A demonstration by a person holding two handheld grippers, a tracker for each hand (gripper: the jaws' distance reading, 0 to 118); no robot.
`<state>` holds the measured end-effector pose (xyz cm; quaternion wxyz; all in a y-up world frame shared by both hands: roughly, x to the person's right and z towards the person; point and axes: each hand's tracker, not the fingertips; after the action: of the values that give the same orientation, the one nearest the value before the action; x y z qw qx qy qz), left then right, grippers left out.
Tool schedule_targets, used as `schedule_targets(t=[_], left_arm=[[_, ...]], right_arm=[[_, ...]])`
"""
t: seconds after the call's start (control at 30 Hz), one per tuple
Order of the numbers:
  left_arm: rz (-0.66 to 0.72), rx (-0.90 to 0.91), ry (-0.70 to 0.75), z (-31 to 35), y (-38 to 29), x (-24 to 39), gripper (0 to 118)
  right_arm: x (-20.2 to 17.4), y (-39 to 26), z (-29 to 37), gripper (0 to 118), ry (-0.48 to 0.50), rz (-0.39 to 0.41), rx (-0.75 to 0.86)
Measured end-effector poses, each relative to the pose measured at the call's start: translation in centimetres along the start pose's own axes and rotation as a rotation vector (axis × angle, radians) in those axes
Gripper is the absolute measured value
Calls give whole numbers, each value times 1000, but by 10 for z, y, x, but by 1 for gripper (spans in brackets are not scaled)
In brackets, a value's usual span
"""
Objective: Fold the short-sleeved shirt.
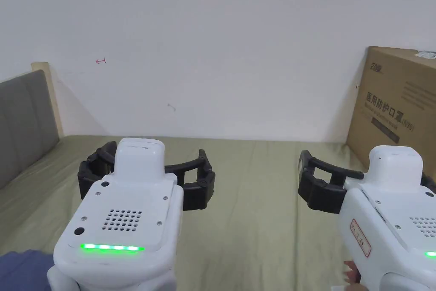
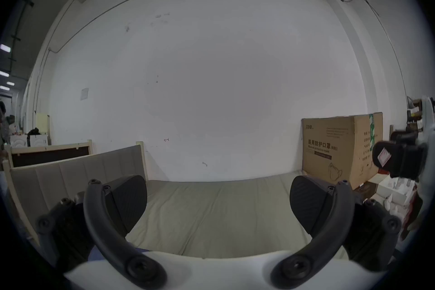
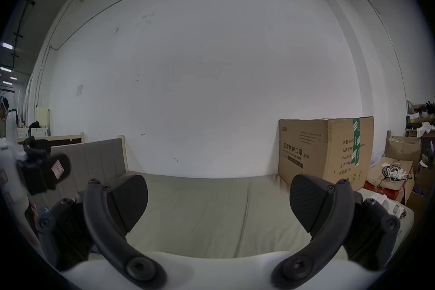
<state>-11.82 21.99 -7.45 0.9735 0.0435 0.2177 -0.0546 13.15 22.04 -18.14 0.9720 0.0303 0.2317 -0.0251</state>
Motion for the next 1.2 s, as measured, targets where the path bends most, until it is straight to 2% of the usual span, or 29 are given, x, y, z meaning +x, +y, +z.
schedule_targets(t=[0.27,0.5,0.8,1.07,1.2], left_arm=[[-33,-18,-43,1,-1,9,118],[-43,-88,-87,-5,-4,15,118],[-35,-32,-73,3,-2,18,118],[-25,-22,-71,3,3,18,118],[-9,-26,-74,2,5,16,118]], right_arm=[[-1,3,0,118,-28,9,-14],[6,0,-2,118,-20,-24,-37],[5,-9,0,117,-55,25,-34],[12,-6,-3,118,-39,-42,-88],[13,-4,-3,117,-42,-43,-86]])
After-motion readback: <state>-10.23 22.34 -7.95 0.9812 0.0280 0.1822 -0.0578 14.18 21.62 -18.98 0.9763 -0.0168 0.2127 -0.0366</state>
